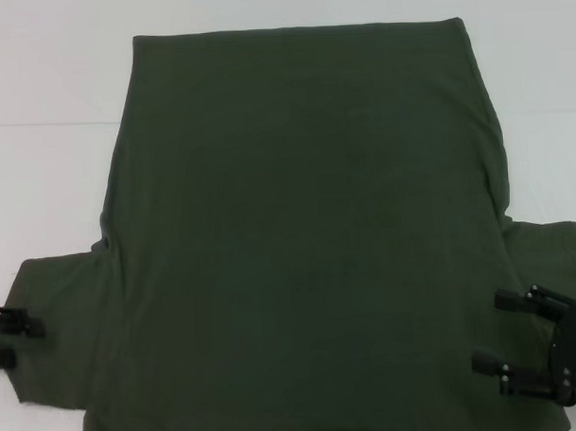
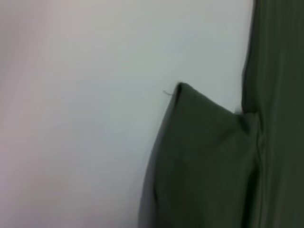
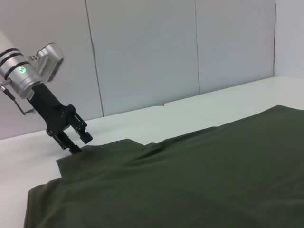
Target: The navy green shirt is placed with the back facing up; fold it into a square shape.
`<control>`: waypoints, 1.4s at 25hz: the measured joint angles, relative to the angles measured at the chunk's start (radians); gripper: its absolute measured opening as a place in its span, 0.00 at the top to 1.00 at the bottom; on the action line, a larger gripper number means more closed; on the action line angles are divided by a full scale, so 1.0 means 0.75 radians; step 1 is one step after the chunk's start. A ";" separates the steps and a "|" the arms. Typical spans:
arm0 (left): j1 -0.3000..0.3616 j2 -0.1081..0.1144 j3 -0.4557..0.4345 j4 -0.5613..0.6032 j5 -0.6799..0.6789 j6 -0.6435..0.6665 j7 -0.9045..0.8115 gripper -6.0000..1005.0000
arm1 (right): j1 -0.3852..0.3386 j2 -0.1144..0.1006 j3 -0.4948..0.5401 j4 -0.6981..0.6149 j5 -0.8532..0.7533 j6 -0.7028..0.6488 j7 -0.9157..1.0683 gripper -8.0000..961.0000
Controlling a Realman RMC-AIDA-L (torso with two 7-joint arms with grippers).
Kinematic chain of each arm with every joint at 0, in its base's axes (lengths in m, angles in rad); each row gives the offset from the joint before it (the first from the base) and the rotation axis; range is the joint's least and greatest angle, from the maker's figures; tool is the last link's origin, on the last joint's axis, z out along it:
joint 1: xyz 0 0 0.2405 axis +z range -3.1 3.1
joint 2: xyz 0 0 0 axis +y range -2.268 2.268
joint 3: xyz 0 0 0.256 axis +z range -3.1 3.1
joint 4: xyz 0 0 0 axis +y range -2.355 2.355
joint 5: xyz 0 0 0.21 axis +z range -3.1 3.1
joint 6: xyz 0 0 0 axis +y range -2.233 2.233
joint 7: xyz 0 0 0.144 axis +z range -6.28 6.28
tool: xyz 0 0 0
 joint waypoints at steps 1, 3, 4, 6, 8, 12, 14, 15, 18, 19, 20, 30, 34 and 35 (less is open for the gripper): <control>-0.003 0.001 0.001 0.003 0.014 0.003 -0.003 0.56 | 0.001 0.000 0.000 0.000 0.000 0.000 0.000 0.04; -0.008 0.002 0.002 0.010 0.035 0.008 -0.003 0.47 | 0.002 0.000 0.000 0.000 0.000 0.000 0.000 0.04; -0.009 0.003 0.002 0.013 0.040 0.010 -0.004 0.42 | 0.002 0.000 0.000 0.000 0.000 0.000 0.000 0.04; -0.010 0.003 0.002 0.021 0.043 0.014 -0.005 0.40 | 0.002 0.000 0.000 0.000 0.000 0.000 0.000 0.04; -0.010 0.004 0.002 0.032 0.053 0.020 -0.005 0.38 | 0.003 0.000 0.000 -0.001 0.000 -0.002 0.000 0.04; -0.010 0.006 -0.001 0.061 0.061 0.035 -0.006 0.35 | 0.003 0.000 0.001 -0.002 0.000 -0.006 0.000 0.04; -0.006 0.011 -0.005 0.072 0.062 0.044 -0.009 0.35 | 0.003 0.000 0.002 -0.002 0.000 -0.007 0.000 0.04; -0.004 0.014 -0.006 0.074 0.062 0.045 -0.012 0.35 | 0.003 0.000 0.002 -0.002 0.000 -0.007 0.000 0.04; 0.001 0.018 -0.007 0.076 0.073 0.046 -0.020 0.35 | 0.002 0.000 0.002 -0.002 0.000 -0.008 0.000 0.04; 0.001 0.018 -0.006 0.076 0.079 0.043 -0.021 0.35 | 0.001 0.000 0.002 -0.002 0.000 -0.008 0.000 0.04; 0.001 0.018 -0.005 0.074 0.086 0.040 -0.022 0.35 | 0.001 0.000 0.003 -0.002 0.000 -0.008 0.000 0.04; 0.002 0.010 0.003 0.063 0.099 0.008 -0.023 0.35 | 0.002 -0.002 0.004 -0.002 0.000 -0.008 0.000 0.04; 0.003 0.009 0.003 0.049 0.095 0.004 -0.019 0.35 | 0.003 -0.002 0.004 -0.002 0.000 -0.008 0.000 0.04; 0.001 0.009 0.003 0.043 0.093 0.004 -0.016 0.35 | 0.003 -0.002 0.004 -0.002 0.000 -0.008 0.000 0.04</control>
